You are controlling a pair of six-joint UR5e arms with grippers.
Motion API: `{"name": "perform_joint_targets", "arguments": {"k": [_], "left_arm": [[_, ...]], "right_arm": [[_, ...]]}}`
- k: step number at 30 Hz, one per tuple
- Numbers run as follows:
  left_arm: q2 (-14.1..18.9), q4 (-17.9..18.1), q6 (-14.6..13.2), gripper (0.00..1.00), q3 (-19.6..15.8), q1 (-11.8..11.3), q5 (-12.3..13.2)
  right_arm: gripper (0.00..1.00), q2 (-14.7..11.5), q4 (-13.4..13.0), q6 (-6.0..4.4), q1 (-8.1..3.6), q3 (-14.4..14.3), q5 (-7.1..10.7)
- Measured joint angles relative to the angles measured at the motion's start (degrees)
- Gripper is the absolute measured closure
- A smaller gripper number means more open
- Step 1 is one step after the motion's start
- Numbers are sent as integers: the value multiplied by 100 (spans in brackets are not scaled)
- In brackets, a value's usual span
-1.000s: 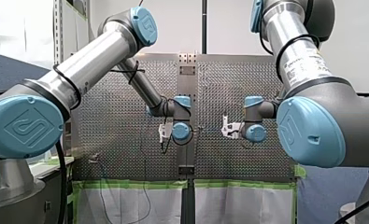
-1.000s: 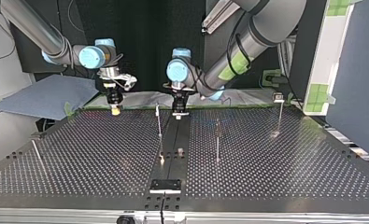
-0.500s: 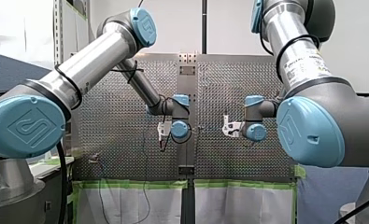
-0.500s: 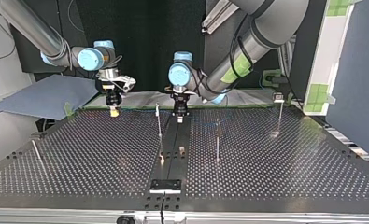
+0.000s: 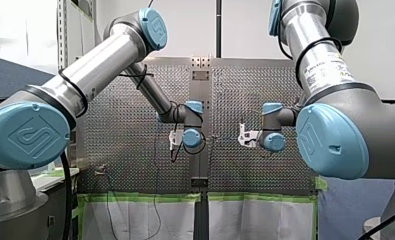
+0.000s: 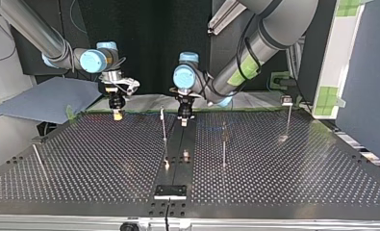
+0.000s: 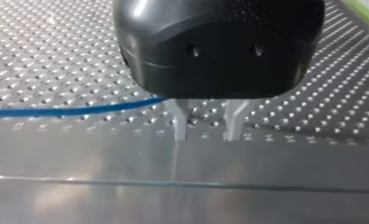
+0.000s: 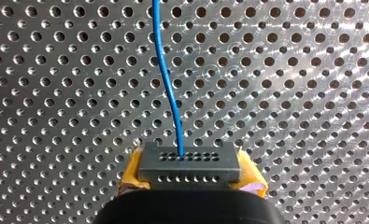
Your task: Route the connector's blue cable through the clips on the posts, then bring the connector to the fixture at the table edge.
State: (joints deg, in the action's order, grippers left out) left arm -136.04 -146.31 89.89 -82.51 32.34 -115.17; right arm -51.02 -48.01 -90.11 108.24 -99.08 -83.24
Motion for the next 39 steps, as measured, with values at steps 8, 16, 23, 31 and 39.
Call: {"name": "perform_joint_targets", "arguments": {"k": [8,16,23,31,39], "left_arm": [[17,-395,-86,1,0,-20,242],[111,-732,-117,1,-2,10,633],[250,-780,-128,1,-86,59,947],[352,-716,-162,1,-312,113,1276],[685,-439,-144,1,-671,166,1332]], "right_arm": [[100,6,-1,-2,0,0,0],[100,10,7,-8,0,0,1],[100,23,7,-9,1,-1,2],[100,32,0,-8,-5,-1,0],[100,37,-11,-9,-16,-1,1]]}}
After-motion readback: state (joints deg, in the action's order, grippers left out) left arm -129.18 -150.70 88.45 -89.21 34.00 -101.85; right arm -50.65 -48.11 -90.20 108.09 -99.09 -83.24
